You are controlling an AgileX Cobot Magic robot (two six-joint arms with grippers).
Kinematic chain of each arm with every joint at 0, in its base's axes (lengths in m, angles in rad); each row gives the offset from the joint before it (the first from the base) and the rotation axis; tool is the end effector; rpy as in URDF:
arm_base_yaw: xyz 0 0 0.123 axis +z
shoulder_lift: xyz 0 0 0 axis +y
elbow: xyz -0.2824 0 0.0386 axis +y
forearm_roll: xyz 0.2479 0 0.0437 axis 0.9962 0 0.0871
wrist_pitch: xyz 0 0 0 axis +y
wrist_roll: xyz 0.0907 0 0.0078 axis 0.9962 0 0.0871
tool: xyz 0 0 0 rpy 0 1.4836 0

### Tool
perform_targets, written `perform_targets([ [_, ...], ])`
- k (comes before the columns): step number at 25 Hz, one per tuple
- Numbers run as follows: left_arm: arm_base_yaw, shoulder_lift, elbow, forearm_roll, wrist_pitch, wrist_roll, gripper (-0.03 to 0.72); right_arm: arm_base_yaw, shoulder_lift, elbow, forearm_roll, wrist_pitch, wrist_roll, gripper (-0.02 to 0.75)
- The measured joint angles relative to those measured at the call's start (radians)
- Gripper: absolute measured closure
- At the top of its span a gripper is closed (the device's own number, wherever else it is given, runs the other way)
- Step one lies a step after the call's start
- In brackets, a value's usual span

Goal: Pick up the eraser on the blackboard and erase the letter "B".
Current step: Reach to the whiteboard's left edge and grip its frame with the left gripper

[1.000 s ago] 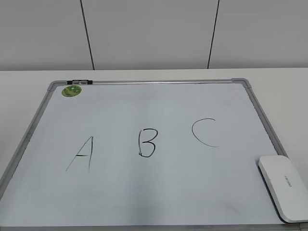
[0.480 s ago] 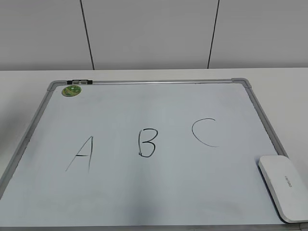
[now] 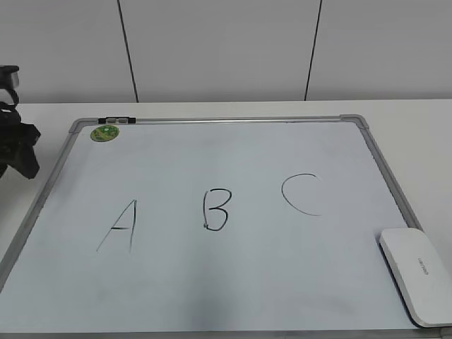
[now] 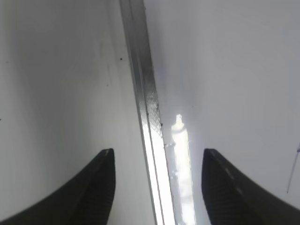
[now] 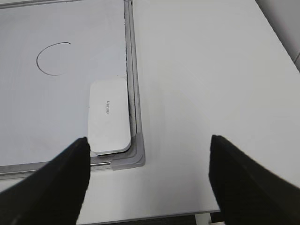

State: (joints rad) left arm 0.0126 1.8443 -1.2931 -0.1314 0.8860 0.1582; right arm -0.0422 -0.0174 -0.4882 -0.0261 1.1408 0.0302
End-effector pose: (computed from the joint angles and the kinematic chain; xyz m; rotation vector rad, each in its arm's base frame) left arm 0.3677 -0.0046 0.2036 0.1072 2.9076 -0.1335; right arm -0.0098 -0.0018 0.2675 0.0793 2.1173 -0.0387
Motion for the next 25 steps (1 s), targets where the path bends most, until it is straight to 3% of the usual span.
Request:
perform_targets([
  [9,0.056,0.162,-0.091,-0.073,0.017,0.089,0.300,0.000,0.000,0.000,0.000,0.000,0.000,0.151],
  [25,0.059,0.258,-0.095,-0.083,-0.030,0.104,0.358,0.000,0.000,0.000,0.000,0.000,0.000,0.151],
])
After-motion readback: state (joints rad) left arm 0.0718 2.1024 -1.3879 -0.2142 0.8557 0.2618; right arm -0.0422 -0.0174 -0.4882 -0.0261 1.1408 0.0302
